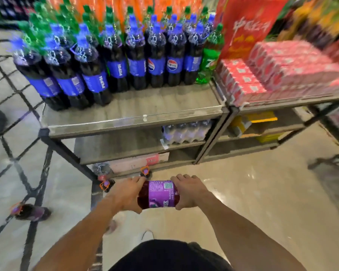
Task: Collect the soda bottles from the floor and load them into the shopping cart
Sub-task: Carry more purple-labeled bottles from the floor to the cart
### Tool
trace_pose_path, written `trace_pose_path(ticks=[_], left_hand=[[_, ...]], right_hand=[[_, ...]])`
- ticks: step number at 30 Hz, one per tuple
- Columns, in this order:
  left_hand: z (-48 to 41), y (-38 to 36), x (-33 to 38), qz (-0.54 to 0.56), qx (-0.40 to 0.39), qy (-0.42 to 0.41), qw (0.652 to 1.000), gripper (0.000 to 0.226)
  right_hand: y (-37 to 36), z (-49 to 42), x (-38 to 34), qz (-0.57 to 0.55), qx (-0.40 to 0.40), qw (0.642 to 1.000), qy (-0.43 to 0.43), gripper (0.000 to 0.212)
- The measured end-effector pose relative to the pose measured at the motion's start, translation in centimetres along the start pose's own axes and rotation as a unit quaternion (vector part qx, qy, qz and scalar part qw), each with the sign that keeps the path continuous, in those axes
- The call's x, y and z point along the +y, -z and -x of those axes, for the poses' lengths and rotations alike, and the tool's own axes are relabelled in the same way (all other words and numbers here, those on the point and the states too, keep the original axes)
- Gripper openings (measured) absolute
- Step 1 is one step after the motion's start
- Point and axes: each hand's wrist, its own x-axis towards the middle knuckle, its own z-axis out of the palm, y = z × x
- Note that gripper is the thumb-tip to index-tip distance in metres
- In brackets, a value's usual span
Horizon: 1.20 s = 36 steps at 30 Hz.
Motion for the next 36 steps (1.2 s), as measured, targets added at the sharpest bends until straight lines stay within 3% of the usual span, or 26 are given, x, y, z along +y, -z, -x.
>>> trace_pose_path(ticks=[7, 15, 28, 36], left_hand=[[-10.7, 6.7, 5.1, -0.047, 0.032, -0.145, 0.988, 0.098], [-20.7, 13.9, 18.0, -0.100, 0.064, -0.264, 0.957, 0.094], [-36.5, 25.5, 42.4, -0.181, 0.126, -0.425, 0.878, 0.105], [-47.2, 31.7, 55.8, -0.199, 0.141, -0.512, 0.824, 0.098]], right_hand=[[1.6, 4.3, 8.2, -0.097, 0.062, 0.984, -0.134, 0.090], [3.4, 10.5, 21.3, -0.100, 0.118, 0.961, -0.230, 0.093], [6.4, 21.6, 43.9, -0.132, 0.189, 0.904, -0.361, 0.096], [8.4, 25.0, 56.4, -0.130, 0.207, 0.861, -0.446, 0.101]])
